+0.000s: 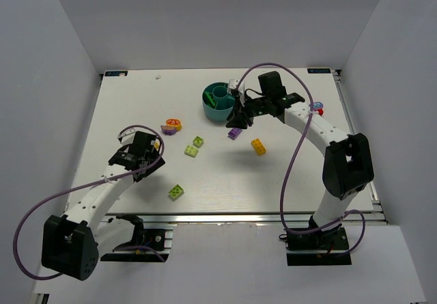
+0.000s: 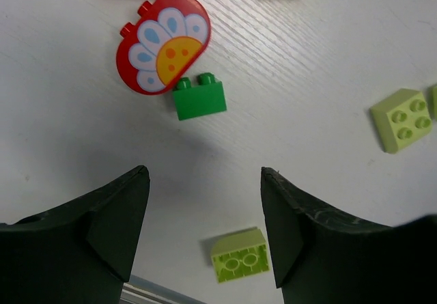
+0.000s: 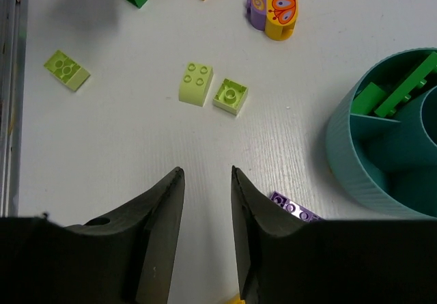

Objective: Sort the legos into containers by color

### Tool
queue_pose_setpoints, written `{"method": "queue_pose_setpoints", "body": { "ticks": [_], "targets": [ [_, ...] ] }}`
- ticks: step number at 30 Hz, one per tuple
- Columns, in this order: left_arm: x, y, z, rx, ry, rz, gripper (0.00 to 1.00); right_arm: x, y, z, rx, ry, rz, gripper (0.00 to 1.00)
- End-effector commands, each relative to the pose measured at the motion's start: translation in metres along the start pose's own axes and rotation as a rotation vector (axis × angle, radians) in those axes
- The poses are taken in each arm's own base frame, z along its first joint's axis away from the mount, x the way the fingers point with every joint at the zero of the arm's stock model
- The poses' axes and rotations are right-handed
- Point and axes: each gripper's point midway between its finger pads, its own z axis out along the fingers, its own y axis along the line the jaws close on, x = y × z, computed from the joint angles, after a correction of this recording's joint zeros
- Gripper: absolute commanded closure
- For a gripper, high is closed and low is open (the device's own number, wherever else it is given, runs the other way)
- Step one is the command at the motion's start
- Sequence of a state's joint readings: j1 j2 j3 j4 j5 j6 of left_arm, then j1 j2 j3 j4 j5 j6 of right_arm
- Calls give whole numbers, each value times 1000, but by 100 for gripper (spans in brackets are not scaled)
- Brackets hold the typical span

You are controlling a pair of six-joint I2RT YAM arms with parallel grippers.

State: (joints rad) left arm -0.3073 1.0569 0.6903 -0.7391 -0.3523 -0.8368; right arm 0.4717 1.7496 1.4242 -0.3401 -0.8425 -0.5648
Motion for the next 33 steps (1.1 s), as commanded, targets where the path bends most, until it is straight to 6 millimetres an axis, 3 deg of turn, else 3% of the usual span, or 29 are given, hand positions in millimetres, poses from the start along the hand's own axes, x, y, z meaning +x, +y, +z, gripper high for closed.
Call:
{"method": "queue_pose_setpoints", "body": {
  "ticks": [1,9,14,20,24,33],
  "targets": [
    [-5,4,13,-11,-15,14,24,-7,-1,0,16,-27,17,60],
    [-20,2,40,-30,-28,37,24,-3,6,-4,19,-24,25,60],
    [-20,-4,56,-30,-5,51,26,-3,6,-4,19,-27,27,60],
    [-19,-5,62,-32,-7,49,33,-5,6,-5,19,-28,26,60],
    [-18,-2,66,-40,-9,48,41,-4,6,-5,22,-27,28,60],
    [-20,-17,59,42,0,31,83,-2,8,-12,31,-23,34,60]
  ]
}}
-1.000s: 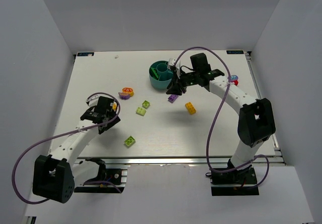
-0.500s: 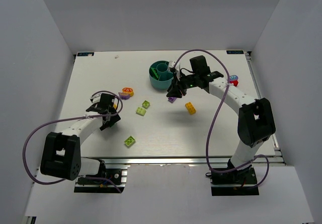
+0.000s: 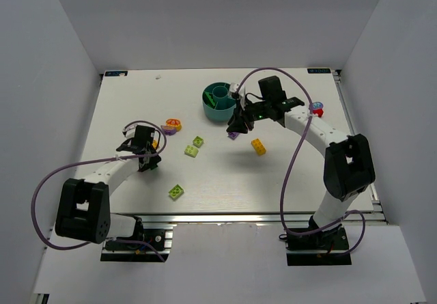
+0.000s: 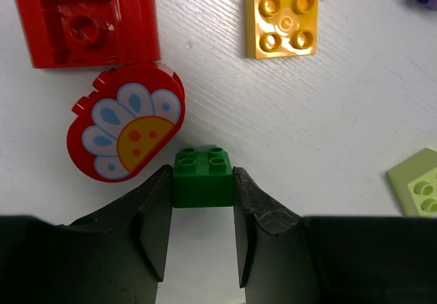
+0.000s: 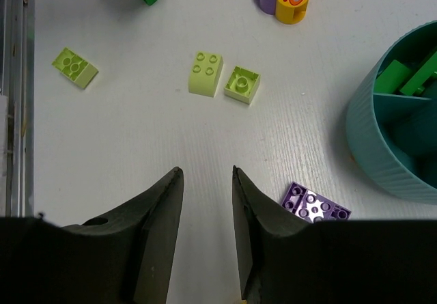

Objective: Sort the legos into containers by color

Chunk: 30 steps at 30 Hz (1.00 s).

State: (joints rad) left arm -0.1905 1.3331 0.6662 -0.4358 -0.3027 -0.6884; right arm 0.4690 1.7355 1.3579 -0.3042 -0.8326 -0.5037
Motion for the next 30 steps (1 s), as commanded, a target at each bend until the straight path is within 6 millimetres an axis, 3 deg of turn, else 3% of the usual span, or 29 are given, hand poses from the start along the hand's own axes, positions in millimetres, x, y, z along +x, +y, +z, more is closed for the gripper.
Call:
{"method": "queue_pose_setpoints", "body": {
  "ticks": [1,3,7,8,11,12,14,15,16,18,19,21,23,24,26,27,30],
  "targets": [
    [-12,-18,-11,92,-20,-25,85,-19,2,-15,29,-38,-39,60],
    [-25,-34,-27,172,-45,-41,90,-23,-1,-22,47,-49,-47,60],
    [-71,-99,-78,490,-116,-121,93,-42,-15,-47,127,-109,-24,65],
    [-75,-111,-86,549,-109,-124,94,-46,-20,-53,145,-127,-21,80],
    [-106,-143,-109,671,-150,-144,95,-48,-36,-68,203,-154,-6,100],
    [-108,-151,-103,678,-139,-146,95,-46,-39,-71,216,-151,-1,100],
    [-131,-173,-113,745,-176,-152,95,-44,-42,-72,226,-149,3,100],
    [-132,-182,-100,736,-156,-150,95,-43,-41,-72,224,-149,7,100],
    [-136,-191,-99,749,-159,-144,96,-41,-40,-70,220,-148,15,100],
    [-157,-211,-105,781,-194,-139,96,-41,-39,-70,215,-157,28,100],
    [-155,-222,-91,773,-176,-128,96,-39,-38,-69,211,-157,36,100],
    [-175,-241,-94,795,-213,-122,97,-38,-37,-68,210,-159,38,100],
    [-176,-257,-77,788,-204,-106,97,-36,-37,-68,210,-157,46,100],
    [-190,-269,-86,811,-234,-106,97,-36,-36,-68,206,-157,46,100],
    [-186,-284,-70,799,-217,-81,98,-33,-36,-68,206,-154,51,100],
    [-194,-294,-76,816,-234,-76,98,-32,-36,-68,205,-153,56,100],
    [-186,-308,-63,807,-204,-46,98,-30,-36,-69,206,-151,61,100]
  ]
}}
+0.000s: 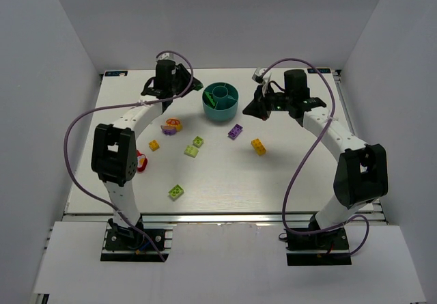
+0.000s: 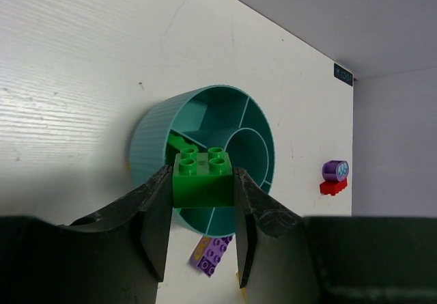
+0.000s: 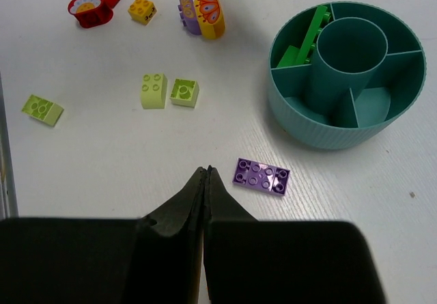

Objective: Sort the legos into containers by color

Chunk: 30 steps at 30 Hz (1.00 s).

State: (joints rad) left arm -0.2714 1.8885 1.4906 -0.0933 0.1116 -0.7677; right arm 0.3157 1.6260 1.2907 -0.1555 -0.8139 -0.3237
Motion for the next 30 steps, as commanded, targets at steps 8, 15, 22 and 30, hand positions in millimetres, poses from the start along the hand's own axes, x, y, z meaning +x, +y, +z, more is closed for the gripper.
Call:
{"method": "queue_pose_setpoints", "body": {
  "ticks": [8,15,22,30],
  "targets": [
    [9,-33,10,61,19,49,97,-6,0,-8,7,-28,-10,100],
    [23,-30,12,69,39,25,95,-4,-1,-7,8,-25,-11,100],
    [37,-23,8,88,42,-27,94,-2,-1,-7,8,-21,-7,100],
    [43,-24,6,114,47,-49,92,1,-1,-7,8,-15,-10,100]
  ]
}}
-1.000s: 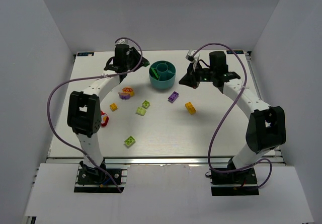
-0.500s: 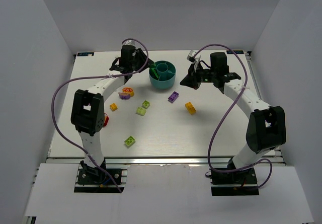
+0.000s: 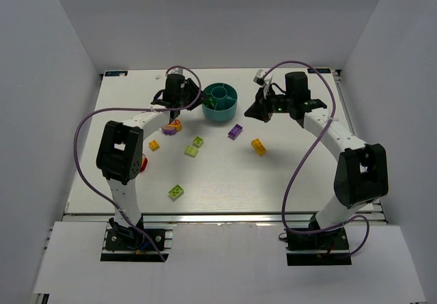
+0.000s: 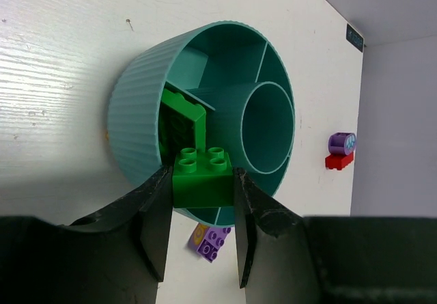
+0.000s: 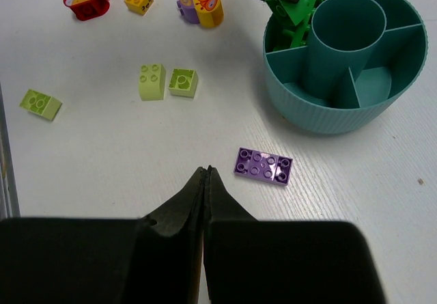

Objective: Sort the legos into containers by color

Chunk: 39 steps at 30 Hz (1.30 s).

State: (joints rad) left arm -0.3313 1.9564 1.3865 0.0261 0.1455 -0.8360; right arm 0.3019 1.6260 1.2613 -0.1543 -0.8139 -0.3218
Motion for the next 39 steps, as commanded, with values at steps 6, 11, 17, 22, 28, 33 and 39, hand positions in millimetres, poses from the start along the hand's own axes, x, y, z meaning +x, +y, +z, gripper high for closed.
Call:
{"method": "queue_pose_setpoints", "body": {
  "ticks": [6,11,17,22,28,33,39],
  "targets": [
    [-18,-35,-17,100,-48,4,86,-11,2,-5,-3,-29,-34,100],
    [-15,-36,-17,92,-42,8,55,-8,2,-4,-3,-25,-33,100],
    [-17,-40,-22,87,-45,19,38,-8,3,-4,-8,-25,-32,100],
    [-19,-41,-26,83,-52,23,29,-9,3,-5,-7,-26,-34,100],
    [-34,-52,-37,87,-96,47,28,-9,4,-6,-11,-25,-40,100],
    [-67,-69,-64,51,-183,127,47,-4,13,-9,-57,6,-75,82],
    [-72,-42,-117,-55,-205,188,100,-1,6,-12,-17,39,-120,11]
  ]
}}
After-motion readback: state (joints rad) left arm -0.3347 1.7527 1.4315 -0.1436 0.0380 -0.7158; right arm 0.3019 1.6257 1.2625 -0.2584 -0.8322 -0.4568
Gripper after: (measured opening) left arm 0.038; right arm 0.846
